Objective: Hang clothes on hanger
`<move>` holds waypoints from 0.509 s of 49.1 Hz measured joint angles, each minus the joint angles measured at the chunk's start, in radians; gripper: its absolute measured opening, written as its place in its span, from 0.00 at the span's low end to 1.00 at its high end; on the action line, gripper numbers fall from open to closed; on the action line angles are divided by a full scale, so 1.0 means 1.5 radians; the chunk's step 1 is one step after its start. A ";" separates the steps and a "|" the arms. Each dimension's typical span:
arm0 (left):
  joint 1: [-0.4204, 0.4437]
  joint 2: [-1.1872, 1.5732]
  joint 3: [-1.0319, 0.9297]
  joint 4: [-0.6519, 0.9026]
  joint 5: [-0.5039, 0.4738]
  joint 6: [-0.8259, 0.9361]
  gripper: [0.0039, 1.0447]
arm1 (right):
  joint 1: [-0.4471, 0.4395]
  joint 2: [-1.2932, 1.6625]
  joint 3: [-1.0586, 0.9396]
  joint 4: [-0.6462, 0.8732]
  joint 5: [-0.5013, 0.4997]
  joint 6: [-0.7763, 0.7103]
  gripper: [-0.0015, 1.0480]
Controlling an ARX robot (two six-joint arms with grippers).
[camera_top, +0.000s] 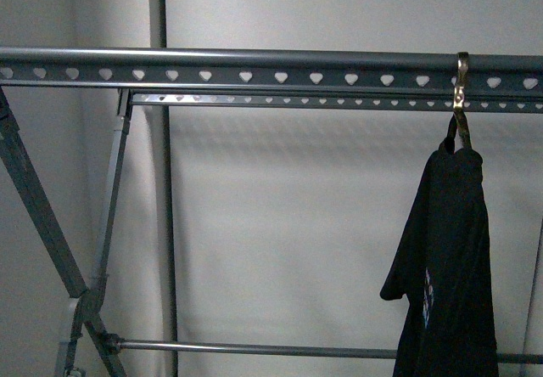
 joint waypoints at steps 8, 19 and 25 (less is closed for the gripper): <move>0.000 -0.001 0.000 -0.001 0.000 0.000 0.03 | 0.000 -0.017 -0.015 0.005 0.001 0.000 0.02; 0.000 -0.002 0.000 -0.001 0.000 0.000 0.09 | 0.000 -0.031 -0.034 0.005 0.000 -0.001 0.06; 0.000 -0.002 0.000 -0.001 0.000 0.000 0.36 | 0.000 -0.031 -0.034 0.005 0.001 -0.001 0.33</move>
